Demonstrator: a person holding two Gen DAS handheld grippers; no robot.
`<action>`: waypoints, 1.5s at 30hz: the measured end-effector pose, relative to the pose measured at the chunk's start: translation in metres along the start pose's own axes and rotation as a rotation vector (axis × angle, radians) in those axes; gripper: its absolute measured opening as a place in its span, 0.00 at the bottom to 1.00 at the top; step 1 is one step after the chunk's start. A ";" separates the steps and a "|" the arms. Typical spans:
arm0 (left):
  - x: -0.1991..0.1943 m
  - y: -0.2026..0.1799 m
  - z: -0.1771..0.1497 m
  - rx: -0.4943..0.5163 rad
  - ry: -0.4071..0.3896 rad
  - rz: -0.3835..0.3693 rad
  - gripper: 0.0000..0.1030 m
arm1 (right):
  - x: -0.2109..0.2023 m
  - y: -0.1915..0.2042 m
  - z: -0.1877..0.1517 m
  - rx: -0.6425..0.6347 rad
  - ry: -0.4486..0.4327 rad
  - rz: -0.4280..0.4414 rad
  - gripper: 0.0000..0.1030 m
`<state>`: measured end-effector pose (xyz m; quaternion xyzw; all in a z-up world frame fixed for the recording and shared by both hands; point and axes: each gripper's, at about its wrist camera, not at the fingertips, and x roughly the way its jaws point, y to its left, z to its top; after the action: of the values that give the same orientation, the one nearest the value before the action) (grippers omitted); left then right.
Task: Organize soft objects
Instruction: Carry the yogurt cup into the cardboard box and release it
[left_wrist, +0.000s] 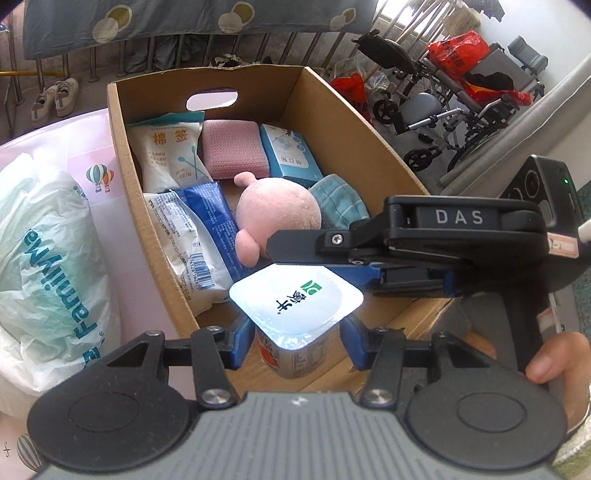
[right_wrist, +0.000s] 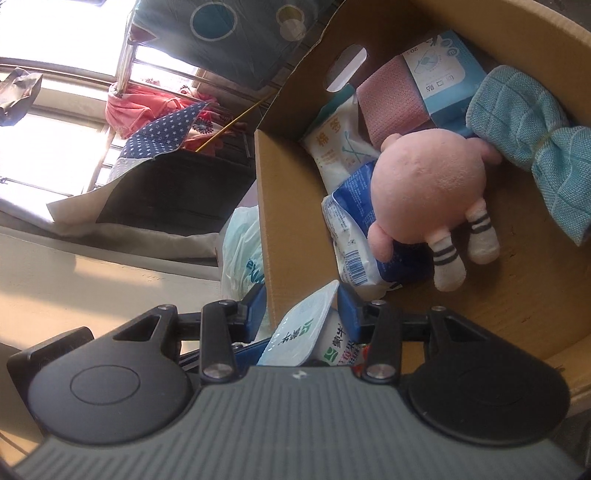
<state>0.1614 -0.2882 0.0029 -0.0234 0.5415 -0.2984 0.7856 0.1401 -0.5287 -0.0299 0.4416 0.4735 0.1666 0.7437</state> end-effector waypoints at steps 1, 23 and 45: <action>0.003 0.000 -0.001 0.001 0.015 0.000 0.50 | 0.002 -0.003 0.001 0.002 0.002 -0.001 0.42; -0.005 0.006 -0.012 -0.007 0.009 -0.022 0.51 | 0.003 -0.019 0.000 0.014 0.022 -0.045 0.41; -0.125 0.119 -0.062 -0.246 -0.245 0.039 0.65 | 0.029 -0.023 0.007 -0.098 0.129 -0.365 0.30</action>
<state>0.1316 -0.1109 0.0392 -0.1449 0.4745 -0.2096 0.8425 0.1565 -0.5258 -0.0631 0.3002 0.5837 0.0796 0.7502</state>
